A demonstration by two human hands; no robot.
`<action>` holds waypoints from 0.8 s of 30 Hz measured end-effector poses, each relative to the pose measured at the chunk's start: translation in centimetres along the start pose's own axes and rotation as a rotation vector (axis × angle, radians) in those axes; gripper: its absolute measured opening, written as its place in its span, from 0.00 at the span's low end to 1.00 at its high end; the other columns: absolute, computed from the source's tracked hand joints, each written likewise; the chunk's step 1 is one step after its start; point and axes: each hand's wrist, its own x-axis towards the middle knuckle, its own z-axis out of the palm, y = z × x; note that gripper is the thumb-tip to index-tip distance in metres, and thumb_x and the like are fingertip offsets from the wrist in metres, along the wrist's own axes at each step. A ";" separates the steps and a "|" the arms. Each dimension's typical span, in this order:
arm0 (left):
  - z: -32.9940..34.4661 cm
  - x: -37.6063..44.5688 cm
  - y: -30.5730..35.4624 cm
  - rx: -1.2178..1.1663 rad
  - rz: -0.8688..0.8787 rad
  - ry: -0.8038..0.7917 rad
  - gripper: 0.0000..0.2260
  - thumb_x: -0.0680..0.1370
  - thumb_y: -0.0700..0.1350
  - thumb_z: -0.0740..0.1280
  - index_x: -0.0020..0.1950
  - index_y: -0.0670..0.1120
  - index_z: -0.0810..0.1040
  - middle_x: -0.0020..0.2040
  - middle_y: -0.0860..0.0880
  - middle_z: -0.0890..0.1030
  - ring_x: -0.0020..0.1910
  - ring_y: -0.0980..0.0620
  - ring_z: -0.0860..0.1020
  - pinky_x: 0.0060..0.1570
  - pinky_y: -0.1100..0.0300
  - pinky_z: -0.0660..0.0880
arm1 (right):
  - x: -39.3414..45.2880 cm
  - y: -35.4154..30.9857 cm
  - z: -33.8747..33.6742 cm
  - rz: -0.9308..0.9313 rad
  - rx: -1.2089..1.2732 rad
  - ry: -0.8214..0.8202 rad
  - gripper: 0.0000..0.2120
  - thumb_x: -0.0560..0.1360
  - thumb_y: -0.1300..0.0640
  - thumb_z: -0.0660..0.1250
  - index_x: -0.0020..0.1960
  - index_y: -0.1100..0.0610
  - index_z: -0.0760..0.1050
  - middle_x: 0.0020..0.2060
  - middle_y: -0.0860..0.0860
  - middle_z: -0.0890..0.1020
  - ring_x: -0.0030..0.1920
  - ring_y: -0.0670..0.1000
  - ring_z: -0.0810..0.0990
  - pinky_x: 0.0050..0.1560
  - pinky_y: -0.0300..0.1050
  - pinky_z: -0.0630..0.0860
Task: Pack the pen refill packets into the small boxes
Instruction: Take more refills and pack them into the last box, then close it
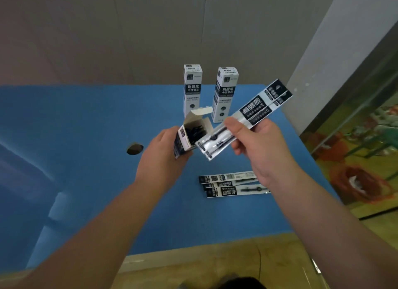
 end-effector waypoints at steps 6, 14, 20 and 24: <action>-0.3 0.4 -0.8 0.006 0.037 -0.016 0.16 0.77 0.51 0.72 0.64 0.57 0.73 0.57 0.60 0.76 0.56 0.56 0.74 0.48 0.59 0.68 | 0.0 -0.8 1.2 -0.248 0.035 0.081 0.04 0.70 0.52 0.75 0.41 0.52 0.82 0.33 0.47 0.83 0.33 0.47 0.79 0.36 0.40 0.78; -0.5 0.6 -0.8 -0.047 0.006 -0.027 0.18 0.76 0.49 0.73 0.64 0.56 0.74 0.57 0.58 0.77 0.54 0.55 0.75 0.48 0.57 0.71 | 1.9 -0.9 1.6 -0.555 -0.278 -0.083 0.06 0.70 0.57 0.78 0.44 0.52 0.83 0.39 0.42 0.83 0.40 0.43 0.81 0.46 0.47 0.77; -0.5 0.5 -0.8 -0.038 0.035 -0.030 0.17 0.76 0.49 0.73 0.63 0.58 0.74 0.56 0.61 0.75 0.52 0.60 0.72 0.47 0.59 0.68 | 3.0 -1.8 1.7 -0.617 -0.470 -0.171 0.07 0.70 0.55 0.79 0.46 0.48 0.83 0.41 0.40 0.82 0.47 0.44 0.83 0.53 0.48 0.79; -0.5 0.4 -0.8 -0.040 0.030 -0.031 0.17 0.76 0.49 0.73 0.62 0.58 0.74 0.55 0.61 0.75 0.51 0.59 0.72 0.46 0.59 0.68 | 3.6 -1.9 2.4 -0.599 -0.516 -0.201 0.08 0.69 0.52 0.79 0.45 0.45 0.82 0.41 0.41 0.83 0.47 0.45 0.84 0.52 0.52 0.79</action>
